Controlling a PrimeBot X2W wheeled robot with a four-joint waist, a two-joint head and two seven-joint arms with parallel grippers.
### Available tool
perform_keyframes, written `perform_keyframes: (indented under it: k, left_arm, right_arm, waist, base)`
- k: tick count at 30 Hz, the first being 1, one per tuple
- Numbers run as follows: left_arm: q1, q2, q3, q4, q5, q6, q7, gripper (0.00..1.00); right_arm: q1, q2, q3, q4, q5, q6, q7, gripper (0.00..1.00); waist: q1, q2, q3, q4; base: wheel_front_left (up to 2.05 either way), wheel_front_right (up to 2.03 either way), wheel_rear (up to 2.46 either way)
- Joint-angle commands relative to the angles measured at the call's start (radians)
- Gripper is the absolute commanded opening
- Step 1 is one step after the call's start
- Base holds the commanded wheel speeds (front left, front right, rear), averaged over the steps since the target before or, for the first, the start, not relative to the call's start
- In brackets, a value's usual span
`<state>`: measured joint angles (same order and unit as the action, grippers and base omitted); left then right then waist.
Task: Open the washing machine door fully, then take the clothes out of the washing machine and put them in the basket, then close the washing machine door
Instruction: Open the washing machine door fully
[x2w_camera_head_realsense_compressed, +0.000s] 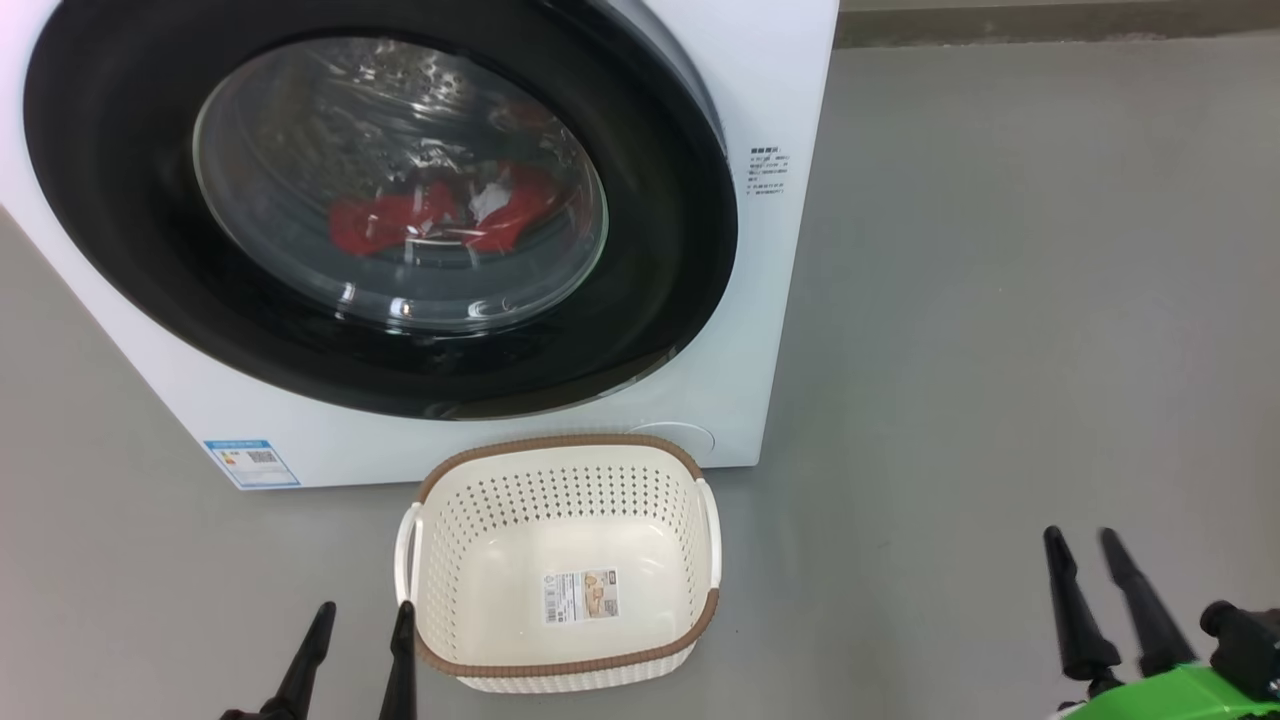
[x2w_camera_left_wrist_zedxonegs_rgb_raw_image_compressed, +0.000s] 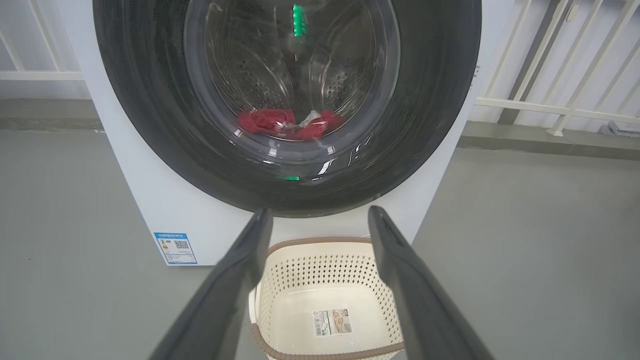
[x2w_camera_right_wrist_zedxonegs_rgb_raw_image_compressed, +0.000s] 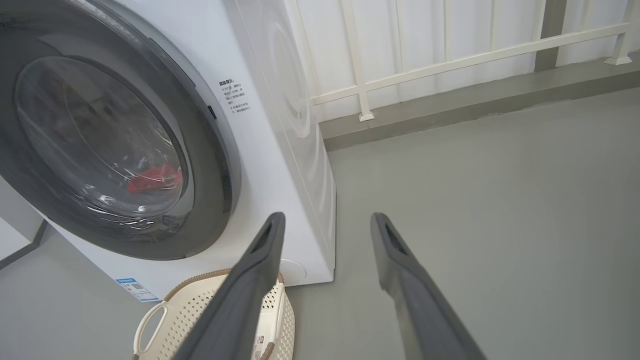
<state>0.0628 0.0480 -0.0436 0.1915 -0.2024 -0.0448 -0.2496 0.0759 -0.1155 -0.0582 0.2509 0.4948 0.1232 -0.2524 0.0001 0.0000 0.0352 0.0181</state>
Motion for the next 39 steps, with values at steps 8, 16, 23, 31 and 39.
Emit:
perform_keyframes:
  k: [8, 16, 23, 31, 39]
  left_arm:
    - [-0.053, 0.002, 0.015, -0.027, -0.005, 0.006, -0.012, 1.00]
    - [-0.085, 0.002, -0.001, -0.028, -0.008, 0.006, -0.012, 1.00]
    - [-0.118, 0.002, -0.016, -0.027, -0.003, 0.001, -0.012, 1.00]
    - [-0.157, 0.002, -0.036, -0.023, 0.001, -0.008, -0.012, 1.00]
    - [-0.184, 0.002, -0.058, -0.017, -0.003, -0.012, -0.012, 1.00]
  right_arm:
    - [-0.153, -0.006, 0.079, -0.035, 0.090, 0.008, -0.009, 0.00]
    - [-0.322, -0.013, 0.140, -0.018, 0.143, 0.008, -0.009, 0.00]
    - [-0.478, -0.043, 0.194, 0.015, 0.198, 0.008, -0.009, 0.00]
    - [-0.656, -0.086, 0.253, 0.058, 0.291, 0.008, -0.009, 0.00]
    - [-0.774, -0.129, 0.298, 0.106, 0.402, 0.008, -0.009, 0.00]
  waist:
    - [0.0000, 0.0000, 0.026, 0.001]
    - [0.0000, 0.0000, 0.065, 0.020]
    - [0.0000, 0.0000, 0.115, 0.047]
    - [0.0000, 0.0000, 0.169, 0.078]
    - [0.0000, 0.0000, 0.206, 0.109]
  base:
    - [0.00, 0.00, 0.00]
    - [0.00, 0.00, 0.00]
    - [0.00, 0.00, 0.00]
    - [0.00, 0.00, 0.00]
    - [0.00, 0.00, 0.00]
